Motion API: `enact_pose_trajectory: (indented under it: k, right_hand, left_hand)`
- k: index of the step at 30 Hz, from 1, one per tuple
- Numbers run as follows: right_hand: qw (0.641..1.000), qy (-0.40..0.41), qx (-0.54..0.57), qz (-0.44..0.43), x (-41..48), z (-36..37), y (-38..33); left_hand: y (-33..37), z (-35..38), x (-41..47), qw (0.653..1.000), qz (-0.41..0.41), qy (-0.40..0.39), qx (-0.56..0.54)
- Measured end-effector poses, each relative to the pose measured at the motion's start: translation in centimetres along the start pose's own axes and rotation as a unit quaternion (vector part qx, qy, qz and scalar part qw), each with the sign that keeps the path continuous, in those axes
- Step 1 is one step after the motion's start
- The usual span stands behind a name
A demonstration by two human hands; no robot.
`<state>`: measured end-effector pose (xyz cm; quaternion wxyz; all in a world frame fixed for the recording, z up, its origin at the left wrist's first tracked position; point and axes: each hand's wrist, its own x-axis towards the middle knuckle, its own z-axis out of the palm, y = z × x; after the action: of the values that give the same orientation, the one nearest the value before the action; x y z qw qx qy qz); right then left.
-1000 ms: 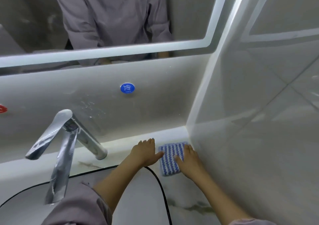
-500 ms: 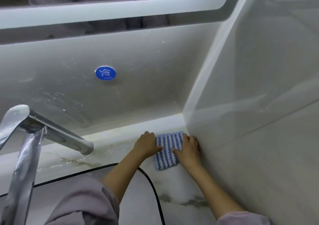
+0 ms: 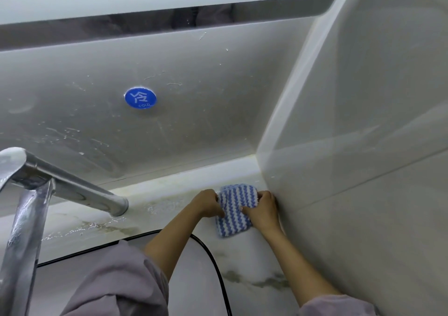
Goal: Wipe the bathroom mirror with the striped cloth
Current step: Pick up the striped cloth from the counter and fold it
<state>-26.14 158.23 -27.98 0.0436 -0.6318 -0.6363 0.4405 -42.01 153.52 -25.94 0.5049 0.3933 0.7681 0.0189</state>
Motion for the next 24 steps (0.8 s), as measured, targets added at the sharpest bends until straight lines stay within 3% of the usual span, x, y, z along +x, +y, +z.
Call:
enact_pose_trajectory:
  k: [7, 12, 16, 24]
  right_hand:
    - [0.999, 0.011, -0.041, -0.024, -0.8, 0.4, -0.1]
    - [0.995, -0.011, 0.094, 0.033, -1.1, -0.4, -0.4]
    - [0.97, -0.047, 0.223, 0.084, -1.3, -1.5, -1.2]
    - [0.949, -0.103, 0.297, 0.031, -3.5, -3.9, -5.0]
  left_hand:
    - [0.2, -0.2, -0.3, 0.994, 0.012, -0.001, -0.108]
    - [0.3, -0.5, -1.2, 0.976, 0.007, -0.027, -0.217]
    - [0.2, -1.3, -2.5, 0.946, 0.004, -0.032, -0.323]
    - [0.6, -3.2, -6.8, 0.898, 0.068, 0.041, -0.433]
